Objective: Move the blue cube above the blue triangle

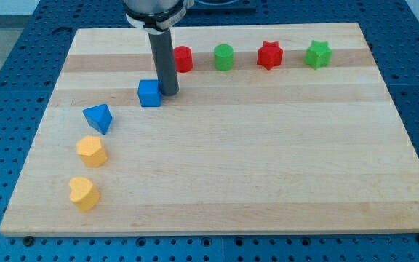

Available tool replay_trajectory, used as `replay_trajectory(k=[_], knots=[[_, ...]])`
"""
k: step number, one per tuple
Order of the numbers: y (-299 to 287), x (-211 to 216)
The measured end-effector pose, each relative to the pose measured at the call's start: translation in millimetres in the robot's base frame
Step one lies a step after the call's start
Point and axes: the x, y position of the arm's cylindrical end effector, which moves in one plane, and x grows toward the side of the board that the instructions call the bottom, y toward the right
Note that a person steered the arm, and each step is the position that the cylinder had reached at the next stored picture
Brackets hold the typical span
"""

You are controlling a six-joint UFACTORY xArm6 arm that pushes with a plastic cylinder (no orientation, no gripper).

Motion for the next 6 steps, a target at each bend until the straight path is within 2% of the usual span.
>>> replay_trajectory(k=[1, 4, 5, 6], knots=[[-7, 5], [-83, 5], [-80, 6], [-36, 12]])
